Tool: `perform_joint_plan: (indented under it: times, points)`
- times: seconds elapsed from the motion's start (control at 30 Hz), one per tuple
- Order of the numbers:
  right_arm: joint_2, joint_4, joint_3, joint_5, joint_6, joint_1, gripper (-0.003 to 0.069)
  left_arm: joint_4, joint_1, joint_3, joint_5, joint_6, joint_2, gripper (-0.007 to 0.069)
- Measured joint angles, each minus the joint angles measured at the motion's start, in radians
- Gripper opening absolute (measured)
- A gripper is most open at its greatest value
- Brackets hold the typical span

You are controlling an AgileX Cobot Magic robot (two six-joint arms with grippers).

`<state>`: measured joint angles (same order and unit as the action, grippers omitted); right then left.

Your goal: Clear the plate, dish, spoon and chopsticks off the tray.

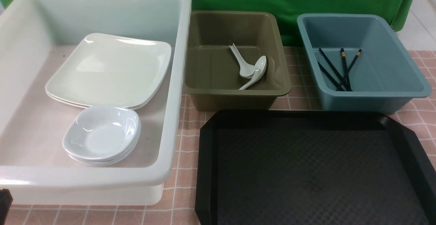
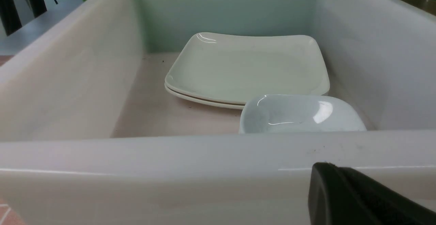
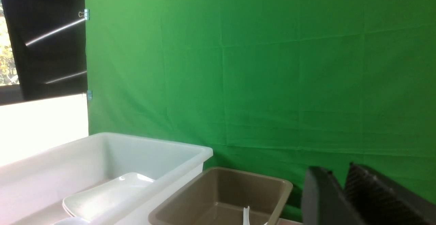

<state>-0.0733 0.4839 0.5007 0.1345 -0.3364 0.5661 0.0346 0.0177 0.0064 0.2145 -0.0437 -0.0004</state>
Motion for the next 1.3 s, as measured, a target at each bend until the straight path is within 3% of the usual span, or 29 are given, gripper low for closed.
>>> perform_joint_plan:
  times: [0.47,0.53,0.73,1.0,1.23,1.3]
  points:
    - [0.0,-0.009,0.0,-0.001,0.0,0.0,0.0203,-0.002,0.0,0.0,0.0,0.0,0.0,0.0004]
    - [0.0,-0.075,0.0,-0.001,0.023,0.0,0.0207,-0.002,0.0,0.0,0.0,0.0,0.0,0.0004]
    - [0.0,-0.401,0.0,0.0,0.296,0.0,0.0218,-0.002,0.0,0.0,0.0,0.0,0.0,0.0004]
    - [0.0,-0.477,-0.006,0.04,0.378,-0.011,0.0231,-0.002,0.0,0.0,0.0,0.0,0.0,0.0004]
    - [-0.001,-0.477,-0.124,0.083,0.421,-0.274,0.0238,-0.002,0.0,0.0,0.0,0.0,0.0,0.0004]
    - [-0.002,-0.477,-0.234,0.095,0.447,-0.416,0.0239,-0.002,0.0,0.0,0.0,0.0,0.0,0.0004]
